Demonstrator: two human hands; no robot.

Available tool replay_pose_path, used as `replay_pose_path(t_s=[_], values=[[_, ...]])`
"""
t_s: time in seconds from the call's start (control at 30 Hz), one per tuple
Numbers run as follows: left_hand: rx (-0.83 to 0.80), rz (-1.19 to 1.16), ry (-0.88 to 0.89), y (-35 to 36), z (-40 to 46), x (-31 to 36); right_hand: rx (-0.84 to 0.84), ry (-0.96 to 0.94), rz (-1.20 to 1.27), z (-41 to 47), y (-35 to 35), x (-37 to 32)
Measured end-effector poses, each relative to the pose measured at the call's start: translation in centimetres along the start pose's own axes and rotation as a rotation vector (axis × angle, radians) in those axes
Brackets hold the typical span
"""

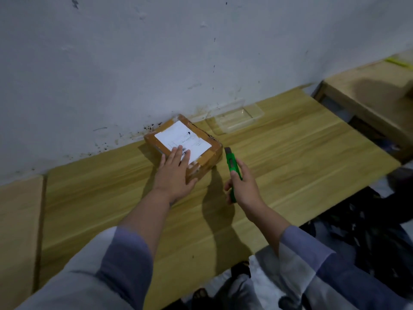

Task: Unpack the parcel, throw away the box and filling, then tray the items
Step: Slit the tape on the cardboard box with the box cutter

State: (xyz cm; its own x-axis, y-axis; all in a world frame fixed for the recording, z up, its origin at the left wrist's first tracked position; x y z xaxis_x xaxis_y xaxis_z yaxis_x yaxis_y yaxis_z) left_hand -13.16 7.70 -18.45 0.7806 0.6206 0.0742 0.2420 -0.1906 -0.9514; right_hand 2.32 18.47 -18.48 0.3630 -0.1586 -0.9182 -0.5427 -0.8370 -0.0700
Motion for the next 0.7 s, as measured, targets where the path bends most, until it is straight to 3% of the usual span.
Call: replay_pose_path(t_s=[0.17,0.7], values=[[-0.08,0.035,0.086,0.0,0.1,-0.1,0.018,0.024,0.072,-0.7,1.5,0.3],[-0.067,0.074,0.067,0.8,0.6,-0.1,0.06,0.038,0.131,-0.4,3.3,-0.2]])
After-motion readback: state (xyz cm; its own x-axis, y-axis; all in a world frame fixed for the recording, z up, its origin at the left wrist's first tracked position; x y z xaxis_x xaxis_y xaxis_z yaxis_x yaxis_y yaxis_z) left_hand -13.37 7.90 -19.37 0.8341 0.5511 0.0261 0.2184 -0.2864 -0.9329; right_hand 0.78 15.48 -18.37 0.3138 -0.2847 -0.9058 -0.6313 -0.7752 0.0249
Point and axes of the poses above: each hand's wrist, its own z-axis towards the middle knuckle, its own y-axis out of the palm, x = y × z, the point moved 9 cm from there along z, towards the middle knuckle, and after that the axes turned 12 degrees about -x, right-handed, at the moved point
